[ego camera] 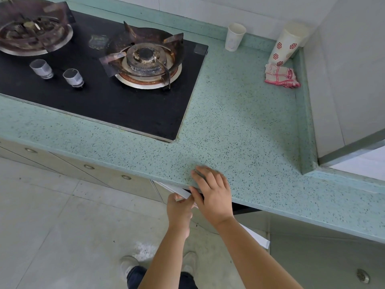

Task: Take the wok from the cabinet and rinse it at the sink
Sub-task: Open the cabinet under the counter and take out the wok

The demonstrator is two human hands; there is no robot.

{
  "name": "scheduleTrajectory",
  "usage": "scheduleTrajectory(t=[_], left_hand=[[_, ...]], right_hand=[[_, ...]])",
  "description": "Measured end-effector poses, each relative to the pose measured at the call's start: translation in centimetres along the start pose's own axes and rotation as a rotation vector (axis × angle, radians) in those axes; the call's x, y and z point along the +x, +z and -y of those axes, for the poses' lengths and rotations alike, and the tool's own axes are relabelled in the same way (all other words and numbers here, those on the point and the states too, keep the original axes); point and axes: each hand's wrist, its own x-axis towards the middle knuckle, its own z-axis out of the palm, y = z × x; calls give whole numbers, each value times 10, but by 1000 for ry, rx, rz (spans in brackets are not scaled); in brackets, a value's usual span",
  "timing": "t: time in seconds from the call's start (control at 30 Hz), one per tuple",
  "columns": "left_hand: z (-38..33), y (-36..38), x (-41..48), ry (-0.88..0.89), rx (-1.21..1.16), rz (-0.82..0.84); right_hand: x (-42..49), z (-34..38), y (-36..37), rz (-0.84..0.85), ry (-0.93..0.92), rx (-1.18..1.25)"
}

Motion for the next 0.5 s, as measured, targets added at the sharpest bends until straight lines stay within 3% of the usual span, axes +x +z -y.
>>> scheduleTrajectory(t=[0.5], left_hand=[[5,-23,-9,122,290,-48]], right_hand=[[1,0,-4,-10,-8,34]])
